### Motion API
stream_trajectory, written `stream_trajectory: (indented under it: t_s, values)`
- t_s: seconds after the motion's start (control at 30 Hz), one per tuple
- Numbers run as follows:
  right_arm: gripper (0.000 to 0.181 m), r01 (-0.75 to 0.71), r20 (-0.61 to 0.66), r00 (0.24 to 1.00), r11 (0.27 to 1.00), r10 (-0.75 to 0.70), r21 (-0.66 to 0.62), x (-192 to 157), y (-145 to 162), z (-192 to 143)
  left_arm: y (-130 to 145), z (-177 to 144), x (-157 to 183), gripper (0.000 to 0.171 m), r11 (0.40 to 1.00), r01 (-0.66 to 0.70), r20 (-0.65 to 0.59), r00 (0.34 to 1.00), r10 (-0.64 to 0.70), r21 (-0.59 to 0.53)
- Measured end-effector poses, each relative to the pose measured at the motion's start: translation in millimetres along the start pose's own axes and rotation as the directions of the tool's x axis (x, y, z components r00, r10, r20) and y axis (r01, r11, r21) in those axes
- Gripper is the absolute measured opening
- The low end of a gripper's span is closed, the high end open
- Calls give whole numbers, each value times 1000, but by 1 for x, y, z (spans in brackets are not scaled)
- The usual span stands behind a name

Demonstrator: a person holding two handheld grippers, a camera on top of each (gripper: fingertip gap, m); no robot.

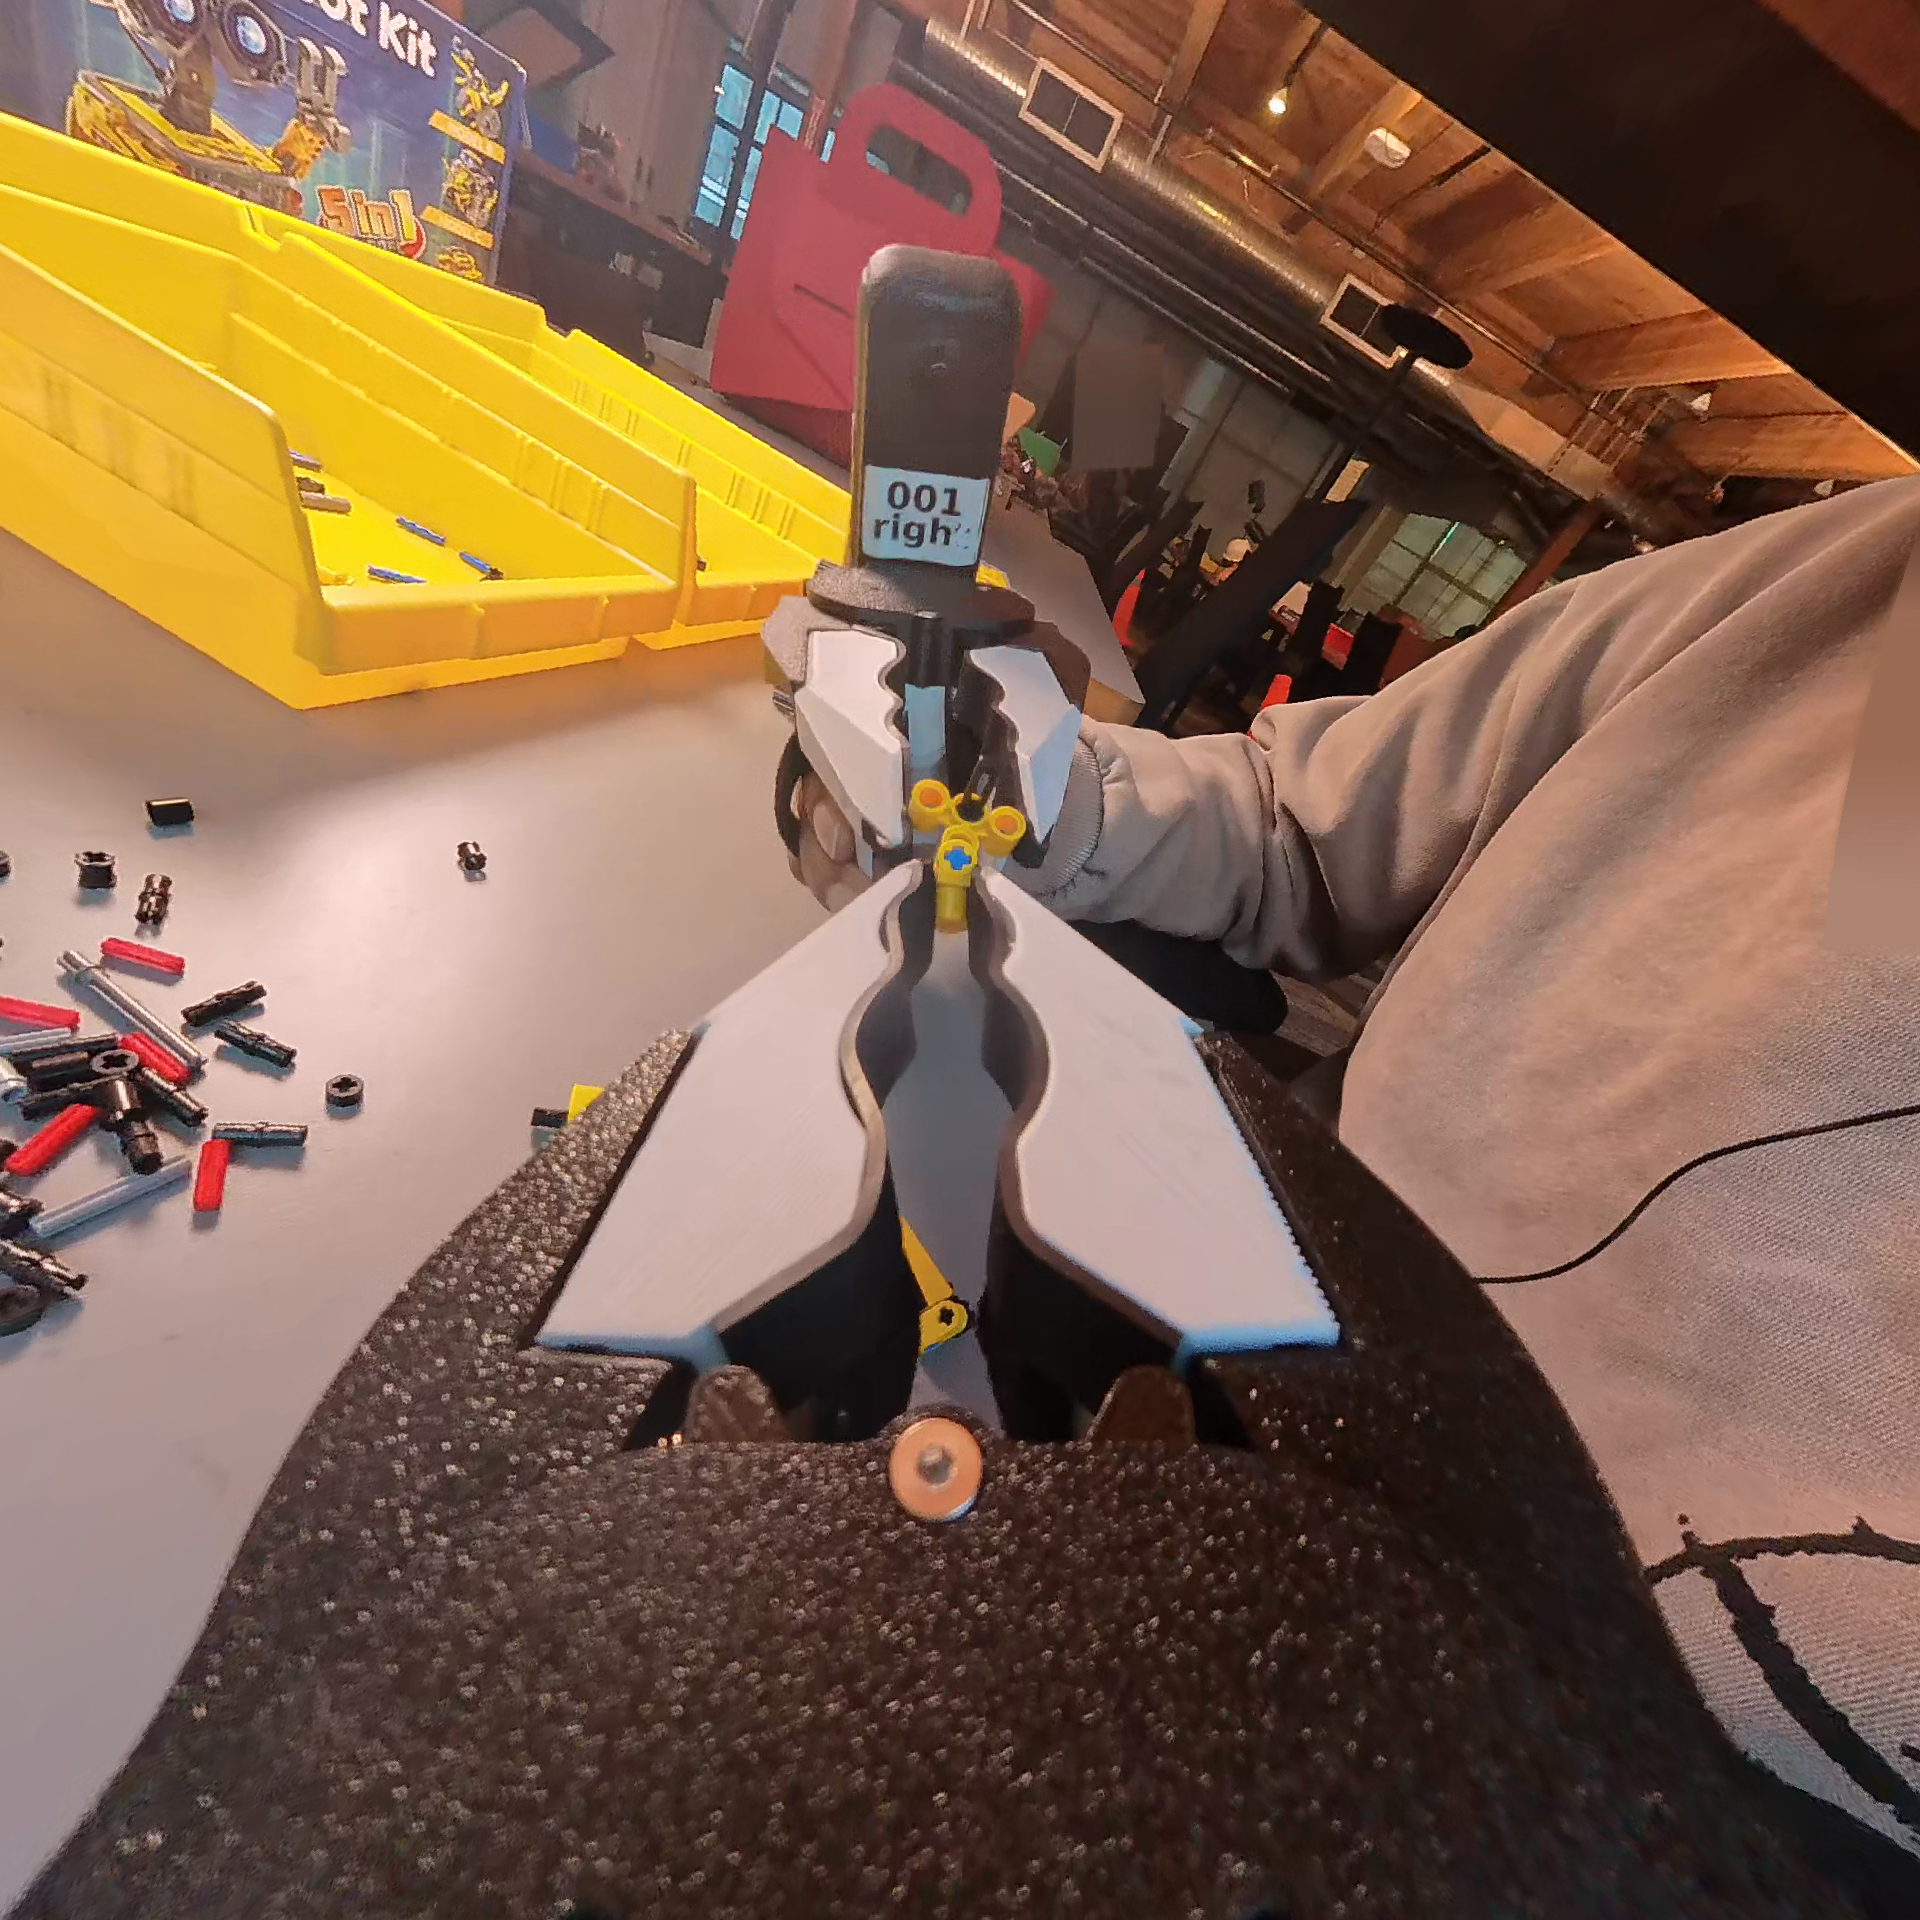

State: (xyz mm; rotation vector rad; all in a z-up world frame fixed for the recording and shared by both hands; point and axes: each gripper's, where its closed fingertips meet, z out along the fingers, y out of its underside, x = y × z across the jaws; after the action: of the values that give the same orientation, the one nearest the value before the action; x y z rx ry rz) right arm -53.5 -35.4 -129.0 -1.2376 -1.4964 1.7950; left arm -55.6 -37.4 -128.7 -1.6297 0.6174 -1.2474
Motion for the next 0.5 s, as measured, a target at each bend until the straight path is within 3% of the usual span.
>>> stream_trajectory:
  t_s: [0.13,0.33,0.4,0.5]
  values:
    - [19,55,-26,998,996,-58,-72,1,8,-1,5,1,-3,5,1000,-17,19,1000,17,-23]
    - [23,130,-129,983,991,-131,-20,7,2,7,-4,1,-5,6,998,17,-7,1000,-16,58]
    - [9,135,-159,979,990,-128,36,7,-6,7,-8,2,-1,6,998,9,-27,1000,-7,70]
    - [11,96,-128,988,994,-88,59,5,-9,6,-9,1,0,6,997,-8,-18,1000,9,80]
